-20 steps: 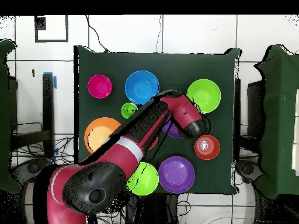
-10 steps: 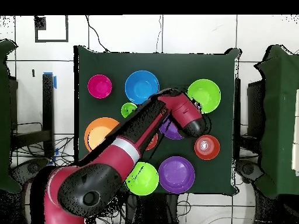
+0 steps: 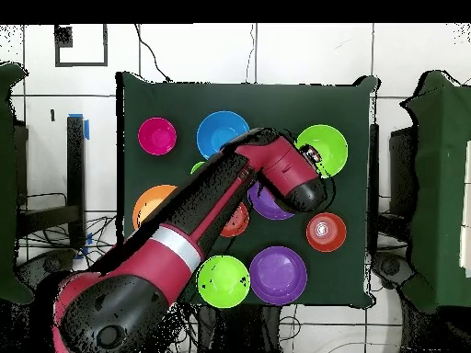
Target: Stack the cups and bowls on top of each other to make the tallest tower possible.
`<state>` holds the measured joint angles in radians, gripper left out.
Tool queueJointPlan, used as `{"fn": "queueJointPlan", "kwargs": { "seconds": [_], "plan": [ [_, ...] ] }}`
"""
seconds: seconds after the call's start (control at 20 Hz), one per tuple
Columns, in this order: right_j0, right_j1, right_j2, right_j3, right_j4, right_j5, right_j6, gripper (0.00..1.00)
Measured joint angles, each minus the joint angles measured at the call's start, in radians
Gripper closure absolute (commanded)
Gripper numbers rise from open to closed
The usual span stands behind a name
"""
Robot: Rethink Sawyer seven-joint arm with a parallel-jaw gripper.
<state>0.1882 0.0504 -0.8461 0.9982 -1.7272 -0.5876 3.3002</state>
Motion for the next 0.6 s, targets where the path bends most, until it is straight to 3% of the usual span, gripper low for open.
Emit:
{"fn": "queueJointPlan", "kwargs": {
  "seconds": [0.6],
  "plan": [
    [-0.020,-0.004,-0.003,-0.015,0.056,0.000,0.057,0.00]
  ]
}}
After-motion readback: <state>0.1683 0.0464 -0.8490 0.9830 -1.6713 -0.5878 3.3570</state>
